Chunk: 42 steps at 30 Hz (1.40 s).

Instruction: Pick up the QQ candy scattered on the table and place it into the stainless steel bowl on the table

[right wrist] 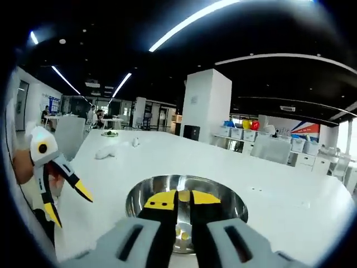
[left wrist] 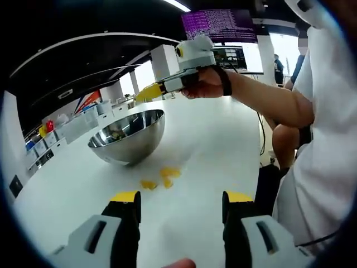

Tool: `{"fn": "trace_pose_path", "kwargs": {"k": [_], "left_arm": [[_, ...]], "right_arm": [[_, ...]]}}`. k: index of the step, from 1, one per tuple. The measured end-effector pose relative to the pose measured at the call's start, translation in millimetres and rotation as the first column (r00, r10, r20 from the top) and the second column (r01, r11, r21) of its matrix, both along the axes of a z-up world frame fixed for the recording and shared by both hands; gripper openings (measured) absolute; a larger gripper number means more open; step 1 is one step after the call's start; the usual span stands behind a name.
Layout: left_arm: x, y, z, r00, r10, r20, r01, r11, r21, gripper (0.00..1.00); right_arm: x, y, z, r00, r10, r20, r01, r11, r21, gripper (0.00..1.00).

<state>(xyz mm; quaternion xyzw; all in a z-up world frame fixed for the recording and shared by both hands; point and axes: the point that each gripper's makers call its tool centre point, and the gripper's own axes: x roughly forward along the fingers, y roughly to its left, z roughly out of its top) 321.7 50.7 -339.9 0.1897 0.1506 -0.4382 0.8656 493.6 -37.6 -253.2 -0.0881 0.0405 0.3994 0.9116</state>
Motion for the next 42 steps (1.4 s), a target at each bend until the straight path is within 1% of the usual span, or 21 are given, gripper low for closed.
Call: {"fn": "trace_pose_path", "kwargs": {"k": [4, 6, 9, 12, 14, 16, 17, 19, 26, 30, 32, 35, 39, 42], "left_arm": [[1.0, 1, -0.4, 1.0, 0.006, -0.002, -0.006, 1.0, -0.003, 0.59], [1.2, 1, -0.8, 1.0, 0.007, -0.003, -0.007, 1.0, -0.004, 0.59], [1.4, -1, -2.4, 1.0, 0.004, -0.007, -0.004, 1.0, -0.008, 0.59], [3.0, -1, -6.2, 1.0, 0.006, -0.016, -0.006, 1.0, -0.003, 0.59], [3.2, 0, -6.3, 1.0, 0.006, -0.017, -0.006, 1.0, 0.002, 0.59], [3.4, 0, -4.0, 1.0, 0.006, -0.014, -0.006, 1.0, 0.0, 0.59], [4.1, 0, -3.2, 1.0, 0.009, -0.012, -0.009, 1.0, -0.002, 0.59], [5.4, 1, -2.6, 1.0, 0.016, -0.011, -0.016, 1.0, -0.002, 0.59], [5.6, -1, -4.3, 1.0, 0.016, -0.013, -0.016, 1.0, -0.001, 0.59], [6.7, -1, -4.0, 1.0, 0.019, -0.013, -0.019, 1.0, 0.001, 0.59], [7.3, 0, -4.1, 1.0, 0.024, -0.011, -0.023, 1.0, 0.006, 0.59], [7.2, 1, -4.4, 1.0, 0.028, -0.012, -0.028, 1.0, 0.002, 0.59], [7.6, 1, -5.6, 0.999, 0.027, -0.016, -0.027, 1.0, -0.001, 0.59], [8.5, 0, -4.0, 1.0, 0.026, -0.015, -0.026, 1.0, -0.005, 0.59]], "right_arm": [[11, -4, -9.5, 0.999, -0.026, -0.039, 0.026, 1.0, 0.013, 0.09], [14, -5, -12.0, 0.998, -0.034, -0.044, 0.035, 0.999, 0.014, 0.09], [17, -7, -17.1, 0.997, -0.047, -0.069, 0.048, 0.999, 0.013, 0.09], [14, -5, -23.6, 0.996, -0.04, -0.085, 0.04, 0.999, 0.001, 0.1], [14, -5, -26.8, 0.996, -0.037, -0.081, 0.036, 0.999, -0.018, 0.12], [13, -4, -27.0, 0.997, -0.026, -0.074, 0.024, 0.999, -0.022, 0.21], [13, -4, -27.5, 0.997, -0.022, -0.074, 0.02, 0.999, -0.025, 0.22], [11, -4, -27.1, 0.998, -0.02, -0.065, 0.019, 0.999, -0.027, 0.2], [7, -10, -19.7, 0.998, -0.02, -0.051, 0.019, 1.0, -0.014, 0.2], [-5, -11, -12.3, 0.999, -0.013, -0.038, 0.013, 1.0, -0.004, 0.2], [-13, -14, -6.6, 1.0, -0.002, -0.029, 0.003, 1.0, 0.016, 0.21], [-27, -20, -2.2, 1.0, 0.008, -0.027, -0.007, 1.0, 0.029, 0.21], [-42, -23, -0.7, 0.999, 0.025, -0.022, -0.024, 0.999, 0.029, 0.21], [-58, -22, -4.5, 0.998, 0.065, -0.011, -0.065, 0.998, 0.005, 0.21]]}}
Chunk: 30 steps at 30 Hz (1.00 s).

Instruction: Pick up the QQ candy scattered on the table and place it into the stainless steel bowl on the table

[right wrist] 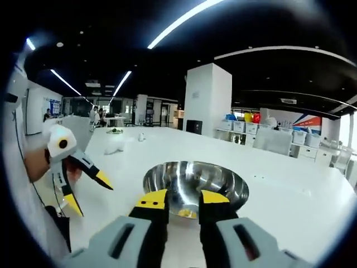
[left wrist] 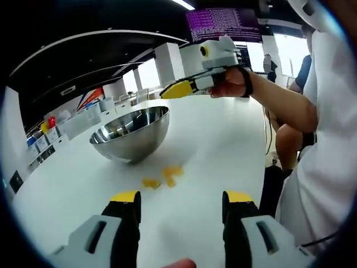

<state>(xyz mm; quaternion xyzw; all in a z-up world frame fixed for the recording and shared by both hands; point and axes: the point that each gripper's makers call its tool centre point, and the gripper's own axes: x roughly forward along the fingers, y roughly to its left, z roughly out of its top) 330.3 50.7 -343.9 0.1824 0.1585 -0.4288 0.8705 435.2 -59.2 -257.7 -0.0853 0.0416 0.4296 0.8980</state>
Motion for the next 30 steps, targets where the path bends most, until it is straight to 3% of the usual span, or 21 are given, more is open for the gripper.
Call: {"fn": "trace_pose_path", "kwargs": {"k": [7, 14, 22, 30], "left_arm": [[-0.9, -6, -0.7, 1.0, -0.014, -0.005, 0.014, 1.0, 0.009, 0.59], [-1.1, -7, 0.5, 1.0, -0.013, -0.004, 0.013, 1.0, 0.009, 0.59], [2.7, -8, 9.6, 1.0, 0.008, 0.027, -0.008, 1.0, -0.005, 0.58], [4.3, -9, 12.3, 0.999, 0.018, 0.032, -0.018, 1.0, -0.011, 0.58]], "right_arm": [[-41, 7, -23.6, 0.993, 0.117, -0.011, -0.117, 0.992, -0.047, 0.22], [-58, 9, -59.1, 0.982, 0.17, -0.085, -0.178, 0.979, -0.098, 0.22], [-60, 19, -79.2, 0.973, 0.189, -0.129, -0.204, 0.973, -0.112, 0.22], [-49, 22, -86.9, 0.969, 0.179, -0.169, -0.198, 0.975, -0.099, 0.23]]}}
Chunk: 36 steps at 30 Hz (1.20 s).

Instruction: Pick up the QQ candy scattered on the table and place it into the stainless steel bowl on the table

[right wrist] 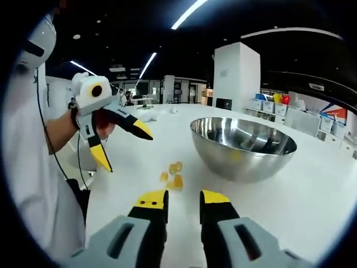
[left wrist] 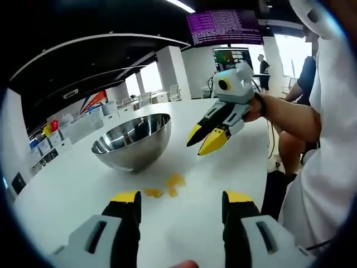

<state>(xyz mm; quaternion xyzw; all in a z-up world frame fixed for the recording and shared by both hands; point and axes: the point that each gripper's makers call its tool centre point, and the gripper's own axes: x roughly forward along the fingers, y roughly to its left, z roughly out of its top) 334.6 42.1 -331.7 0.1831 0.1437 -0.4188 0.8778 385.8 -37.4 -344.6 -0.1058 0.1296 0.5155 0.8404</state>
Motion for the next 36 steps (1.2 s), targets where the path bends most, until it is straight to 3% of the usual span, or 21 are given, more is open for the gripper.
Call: {"fn": "trace_pose_path", "kwargs": {"k": [5, 15, 19, 23, 25, 36], "left_arm": [[-1.2, -1, -1.7, 1.0, -0.005, -0.001, 0.005, 1.0, 0.017, 0.58], [-1.1, 6, 4.3, 1.0, 0.019, 0.019, -0.019, 1.0, 0.005, 0.58], [-1.0, 7, 2.6, 1.0, 0.022, 0.014, -0.022, 1.0, 0.006, 0.58], [-0.9, 7, 1.7, 1.0, 0.02, 0.012, -0.02, 1.0, 0.007, 0.58], [-1.1, 7, 1.8, 1.0, 0.019, 0.012, -0.02, 1.0, 0.005, 0.58], [-1.0, 12, -2.9, 1.0, 0.029, 0.002, -0.029, 1.0, 0.007, 0.58]], "right_arm": [[3, 6, -9.5, 1.0, 0.002, 0.006, -0.002, 0.999, -0.042, 0.23], [16, 17, -14.1, 1.0, -0.025, -0.008, 0.024, 0.999, -0.024, 0.23], [15, 29, -17.2, 1.0, -0.006, -0.009, 0.006, 1.0, -0.026, 0.22], [10, 41, -26.2, 0.999, 0.031, 0.019, -0.03, 0.996, -0.081, 0.2], [10, 44, -23.7, 1.0, 0.031, -0.002, -0.031, 0.998, -0.053, 0.2], [4, 54, -28.6, 0.998, 0.056, -0.023, -0.058, 0.996, -0.067, 0.2]]}}
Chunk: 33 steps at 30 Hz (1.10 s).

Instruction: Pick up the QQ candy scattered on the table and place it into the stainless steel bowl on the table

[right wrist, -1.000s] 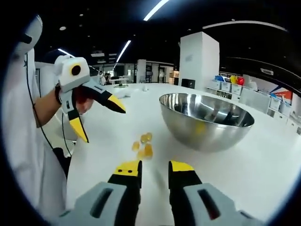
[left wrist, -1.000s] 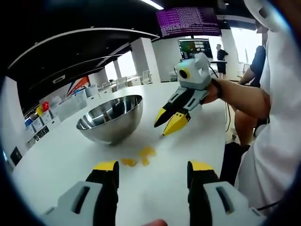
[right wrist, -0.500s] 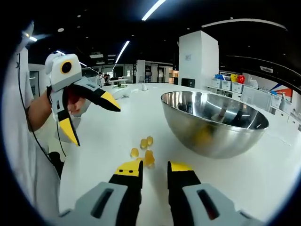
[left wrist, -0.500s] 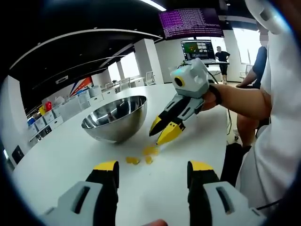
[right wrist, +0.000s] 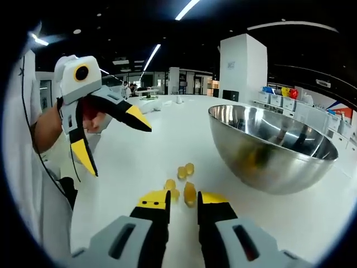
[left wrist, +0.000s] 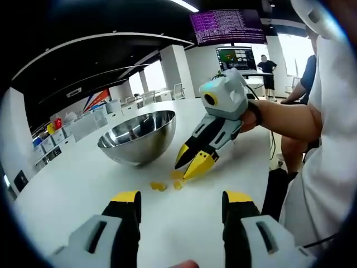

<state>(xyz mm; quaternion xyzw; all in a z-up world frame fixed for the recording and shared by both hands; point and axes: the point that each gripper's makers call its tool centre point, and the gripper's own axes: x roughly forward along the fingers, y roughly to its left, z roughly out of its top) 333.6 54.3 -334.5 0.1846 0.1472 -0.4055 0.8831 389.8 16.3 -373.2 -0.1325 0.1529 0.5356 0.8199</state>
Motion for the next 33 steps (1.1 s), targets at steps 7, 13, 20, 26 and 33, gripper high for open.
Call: {"fn": "trace_pose_path", "kwargs": {"k": [7, 13, 20, 26, 33], "left_arm": [[0.1, 2, -0.9, 1.0, 0.004, -0.002, -0.004, 1.0, 0.0, 0.58], [0.0, 3, -1.2, 1.0, 0.005, -0.001, -0.005, 1.0, 0.0, 0.58], [0.6, 5, -0.2, 1.0, 0.006, 0.002, -0.006, 1.0, 0.0, 0.58], [0.2, 3, 0.3, 1.0, 0.002, 0.004, -0.002, 1.0, -0.002, 0.58], [0.2, 5, 0.7, 1.0, 0.006, 0.004, -0.006, 1.0, 0.0, 0.58]], "right_arm": [[0, -2, -2.5, 1.0, -0.001, 0.021, 0.001, 1.0, -0.021, 0.21], [1, -3, -3.7, 1.0, 0.01, 0.027, -0.009, 0.999, -0.035, 0.21], [12, -11, -2.7, 0.999, -0.027, 0.023, 0.028, 0.999, -0.038, 0.17], [12, -4, -4.7, 1.0, -0.004, 0.03, 0.005, 0.999, -0.042, 0.14], [14, -1, -5.0, 0.999, 0.006, 0.049, -0.003, 0.999, -0.043, 0.09]]}}
